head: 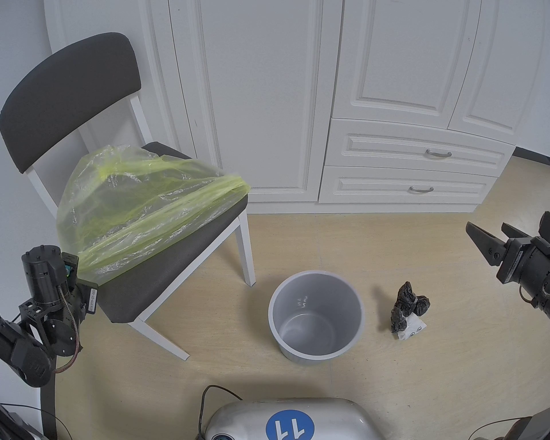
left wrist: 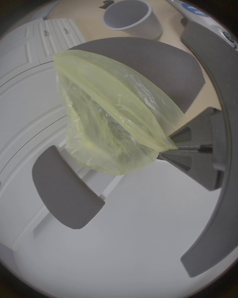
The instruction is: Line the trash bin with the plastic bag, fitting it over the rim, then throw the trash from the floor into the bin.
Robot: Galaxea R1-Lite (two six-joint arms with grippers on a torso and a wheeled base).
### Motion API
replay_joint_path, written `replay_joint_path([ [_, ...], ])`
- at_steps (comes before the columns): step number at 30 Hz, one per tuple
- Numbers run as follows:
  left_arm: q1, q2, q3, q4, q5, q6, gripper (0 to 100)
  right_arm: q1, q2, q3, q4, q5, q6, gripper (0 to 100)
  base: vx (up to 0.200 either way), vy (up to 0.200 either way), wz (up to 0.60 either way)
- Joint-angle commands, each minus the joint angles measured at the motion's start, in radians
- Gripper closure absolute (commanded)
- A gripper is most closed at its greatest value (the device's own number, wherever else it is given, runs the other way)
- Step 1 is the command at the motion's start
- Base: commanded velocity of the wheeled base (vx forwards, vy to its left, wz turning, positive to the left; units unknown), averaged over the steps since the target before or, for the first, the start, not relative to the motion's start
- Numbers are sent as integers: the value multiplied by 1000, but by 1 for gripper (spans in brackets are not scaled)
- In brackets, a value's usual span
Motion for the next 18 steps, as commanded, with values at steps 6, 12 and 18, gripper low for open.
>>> replay_joint_path([
  [6,-2,-94,59,-119,-205,4,100,0,17,15,2,-1,0,0,0,0,0],
  [12,-18,-133,59,-112,-268,-4,100,0,28,17,2,-1,-1,0,0,0,0],
  [18,-81,-147,56,-116,-302,-10,100,0,30,20,2,-3,-1,0,0,0,0],
])
